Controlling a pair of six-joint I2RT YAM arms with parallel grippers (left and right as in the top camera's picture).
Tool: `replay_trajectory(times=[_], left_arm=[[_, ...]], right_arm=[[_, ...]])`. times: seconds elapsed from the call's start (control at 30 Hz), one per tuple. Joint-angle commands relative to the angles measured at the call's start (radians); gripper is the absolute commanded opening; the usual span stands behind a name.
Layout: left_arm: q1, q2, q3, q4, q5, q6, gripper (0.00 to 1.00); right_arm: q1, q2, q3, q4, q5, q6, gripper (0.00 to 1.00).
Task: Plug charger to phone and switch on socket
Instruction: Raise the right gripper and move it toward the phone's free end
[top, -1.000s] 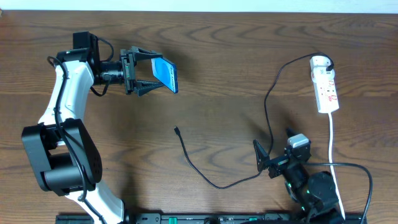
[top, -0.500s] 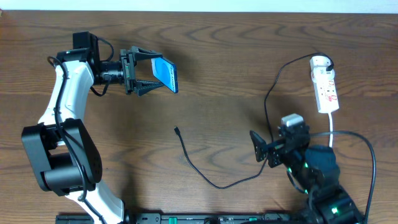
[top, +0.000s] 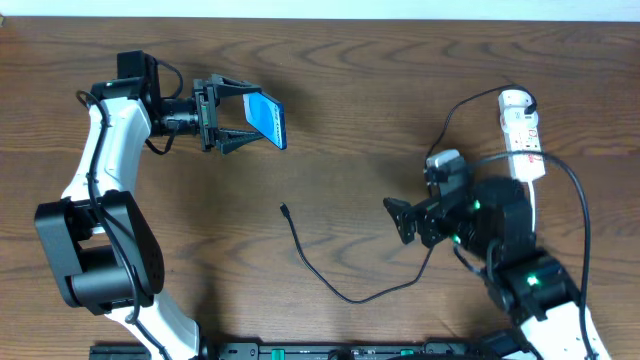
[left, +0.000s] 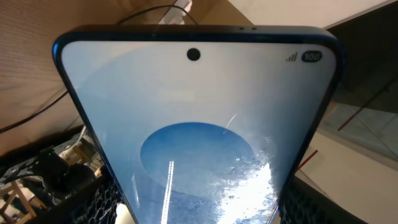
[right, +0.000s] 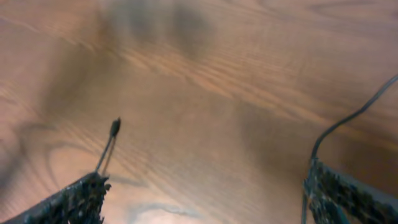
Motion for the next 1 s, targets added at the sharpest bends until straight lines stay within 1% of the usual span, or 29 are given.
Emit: replay_trajectory(times=[0.0,0.23,0.4,0.53,0.67,0.8,0.87,0.9,0.97], left_arm=[[0.002,-0.031,0.001,-0.002,0.042,-0.008,0.65],[0.002,-0.031,0.001,-0.002,0.039,-0.009,0.65],[0.002,-0.031,0.001,-0.002,0.003,-0.009,0.64],[0.002,-0.031,0.001,-0.002,-0.057,-0.009,0.65],[0.002,-0.031,0.001,-0.002,-0.143,-0.009,0.64],[0.002,-0.031,0.001,-0.002,-0.208,-0.010,0.65],[-0.002,-0.031,0.001,-0.002,-0.246,-0.018,0.64],[-0.005,-0.031,0.001,-0.002,-0.263,-0.019,0.64],[-0.013,-0.031,0.001,-0.002,-0.292,-0.025,0.65]], right_arm=[[-0.072,0.079,0.108,-0.051,-0.156,-0.019,0.99],[-0.196,0.195,0.266,-0.198,-0.328,-0.019,0.99],[-0.214,0.213,0.286,-0.174,-0.337,0.000,0.99],[-0.214,0.214,0.285,-0.156,-0.350,0.001,0.99],[-0.214,0.215,0.283,-0.152,-0.350,0.066,0.99],[-0.214,0.230,0.282,-0.144,-0.349,0.091,0.99],[-0.214,0.249,0.282,-0.133,-0.349,0.134,0.99],[-0.213,0.264,0.282,-0.123,-0.349,0.163,0.97],[-0.212,0.289,0.282,-0.105,-0.349,0.210,0.89]])
